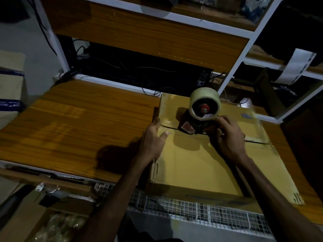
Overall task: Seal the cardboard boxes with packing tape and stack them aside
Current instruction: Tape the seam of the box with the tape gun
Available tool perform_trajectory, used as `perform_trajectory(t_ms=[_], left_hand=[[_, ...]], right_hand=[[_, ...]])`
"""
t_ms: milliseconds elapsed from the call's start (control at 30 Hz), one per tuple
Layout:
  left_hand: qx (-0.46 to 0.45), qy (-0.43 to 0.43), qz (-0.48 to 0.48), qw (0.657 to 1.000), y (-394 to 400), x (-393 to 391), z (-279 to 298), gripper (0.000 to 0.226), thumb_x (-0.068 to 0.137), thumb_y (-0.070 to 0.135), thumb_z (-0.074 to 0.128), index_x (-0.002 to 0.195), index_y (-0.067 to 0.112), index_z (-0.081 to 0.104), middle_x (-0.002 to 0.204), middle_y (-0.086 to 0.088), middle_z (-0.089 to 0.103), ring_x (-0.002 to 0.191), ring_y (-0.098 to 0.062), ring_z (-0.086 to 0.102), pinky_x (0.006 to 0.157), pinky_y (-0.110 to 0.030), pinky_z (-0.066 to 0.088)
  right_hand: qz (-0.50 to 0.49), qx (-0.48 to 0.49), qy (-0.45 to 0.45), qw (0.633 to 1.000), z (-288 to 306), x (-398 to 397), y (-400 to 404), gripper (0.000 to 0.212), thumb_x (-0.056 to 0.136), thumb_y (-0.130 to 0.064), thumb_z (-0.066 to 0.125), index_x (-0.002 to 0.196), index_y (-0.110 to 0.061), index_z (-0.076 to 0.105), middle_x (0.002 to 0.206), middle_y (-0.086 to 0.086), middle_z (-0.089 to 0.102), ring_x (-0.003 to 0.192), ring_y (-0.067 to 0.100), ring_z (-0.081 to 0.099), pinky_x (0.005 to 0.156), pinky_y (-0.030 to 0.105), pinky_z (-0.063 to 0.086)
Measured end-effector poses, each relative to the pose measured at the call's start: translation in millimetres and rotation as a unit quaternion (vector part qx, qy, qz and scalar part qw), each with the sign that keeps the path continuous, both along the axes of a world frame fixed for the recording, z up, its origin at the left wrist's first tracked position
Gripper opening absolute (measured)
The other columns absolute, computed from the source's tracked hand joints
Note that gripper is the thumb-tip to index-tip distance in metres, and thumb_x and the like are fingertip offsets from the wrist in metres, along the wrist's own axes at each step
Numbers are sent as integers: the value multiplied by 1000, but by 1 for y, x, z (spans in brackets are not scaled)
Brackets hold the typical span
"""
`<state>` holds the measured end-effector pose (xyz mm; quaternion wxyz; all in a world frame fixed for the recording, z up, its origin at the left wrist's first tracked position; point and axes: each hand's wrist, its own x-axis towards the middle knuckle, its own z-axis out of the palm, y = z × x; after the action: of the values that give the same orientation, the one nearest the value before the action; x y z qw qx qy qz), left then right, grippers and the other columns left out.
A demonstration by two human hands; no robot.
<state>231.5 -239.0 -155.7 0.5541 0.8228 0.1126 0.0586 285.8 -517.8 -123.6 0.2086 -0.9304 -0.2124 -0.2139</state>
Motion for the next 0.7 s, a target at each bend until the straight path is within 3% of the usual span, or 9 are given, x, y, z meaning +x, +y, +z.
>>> perform_trajectory(t_ms=[100,233,300,400,467,500,600,700], left_hand=[[15,7,17,1000,-1,1,-3,55,106,31,57,158,25,42,163,-1,44,142,-26,47,102,-31,40],[24,6,54,998,-11,0,1,52,108,22,54,159,20,40,161,-5,45,144,-27,46,109,-33,38],[66,7,65,996,-14,-1,1,51,109,24,52,159,22,40,159,-5,48,134,-18,52,102,-31,40],[117,25,59,991,-18,-7,8,49,111,25,48,159,26,40,153,-5,55,104,-2,52,89,-33,44],[173,34,61,982,-24,-9,14,50,112,20,45,161,24,36,152,-8,55,109,-9,57,88,-35,48],[205,36,65,976,-27,-10,15,51,112,17,44,162,24,35,148,-10,59,110,-15,62,85,-38,53],[259,55,74,962,-33,-13,19,55,110,13,45,161,30,36,118,-8,71,85,-20,70,70,-45,63],[275,80,77,955,-38,-15,26,55,109,15,45,161,30,36,107,-6,70,84,-22,68,71,-48,61]], right_hand=[[33,-3,-6,999,0,2,-5,40,95,-14,59,132,-30,62,122,5,64,102,28,59,69,43,53],[77,-48,1,996,1,8,-16,42,97,-23,51,138,-34,56,121,9,63,98,33,61,67,43,52],[102,-69,2,992,1,11,-21,42,99,-31,44,141,-35,51,118,11,62,95,33,60,66,44,52],[126,-78,-15,989,2,16,-24,40,102,-32,46,141,-33,54,115,12,63,93,33,60,64,35,41],[129,-80,-27,988,1,19,-25,41,102,-22,58,142,-32,56,114,11,62,94,32,59,66,32,33],[131,-80,-28,988,-1,20,-26,43,102,-19,61,143,-33,57,115,11,62,95,31,59,68,32,31],[142,-79,-21,987,2,22,-29,45,103,-21,61,145,-35,56,118,10,63,97,31,60,68,32,32],[159,-82,-11,984,5,24,-32,45,105,-26,60,147,-37,52,120,9,62,100,32,60,67,34,36]])
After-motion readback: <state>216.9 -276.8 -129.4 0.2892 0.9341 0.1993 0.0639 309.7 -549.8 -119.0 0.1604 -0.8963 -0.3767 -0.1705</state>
